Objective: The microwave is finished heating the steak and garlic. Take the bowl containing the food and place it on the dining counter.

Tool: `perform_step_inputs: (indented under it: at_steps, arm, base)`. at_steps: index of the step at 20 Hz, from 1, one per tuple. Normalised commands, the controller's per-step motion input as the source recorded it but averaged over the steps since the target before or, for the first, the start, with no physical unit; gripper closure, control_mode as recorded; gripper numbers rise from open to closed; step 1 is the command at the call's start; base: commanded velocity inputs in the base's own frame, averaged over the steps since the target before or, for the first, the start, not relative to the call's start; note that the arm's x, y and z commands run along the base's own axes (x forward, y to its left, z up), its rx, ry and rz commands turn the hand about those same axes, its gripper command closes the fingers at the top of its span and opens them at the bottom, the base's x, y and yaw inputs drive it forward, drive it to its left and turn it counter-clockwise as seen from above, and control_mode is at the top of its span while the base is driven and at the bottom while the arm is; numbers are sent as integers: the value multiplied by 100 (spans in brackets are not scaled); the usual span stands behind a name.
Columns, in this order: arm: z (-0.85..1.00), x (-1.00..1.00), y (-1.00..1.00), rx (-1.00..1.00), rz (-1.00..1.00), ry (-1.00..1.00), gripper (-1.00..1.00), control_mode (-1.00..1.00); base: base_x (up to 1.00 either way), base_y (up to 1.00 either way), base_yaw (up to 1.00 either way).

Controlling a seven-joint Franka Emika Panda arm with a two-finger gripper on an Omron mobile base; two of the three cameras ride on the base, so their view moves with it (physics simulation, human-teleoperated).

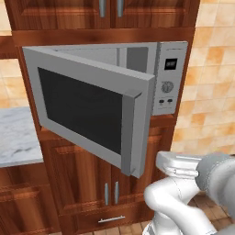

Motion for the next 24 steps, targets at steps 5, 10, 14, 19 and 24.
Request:
perform_step_inputs:
  at_steps: [5, 10, 14, 19, 24]
  arm:
    - [3, 48, -100, 26, 22, 0, -100, -100]
    - [-11, 95, -77, 30, 33, 7, -100, -100]
    - [-61, 100, -2, 31, 35, 20, -100, -100]
    - [-18, 99, 50, 33, 23, 5, -100, -100]
    - [0, 53, 100, 19, 13, 1, -100, -100]
  base:
    - [0, 0, 0]
    - [0, 0, 0]
    - [0, 0, 0]
    - [0, 0, 0]
    - [0, 0, 0]
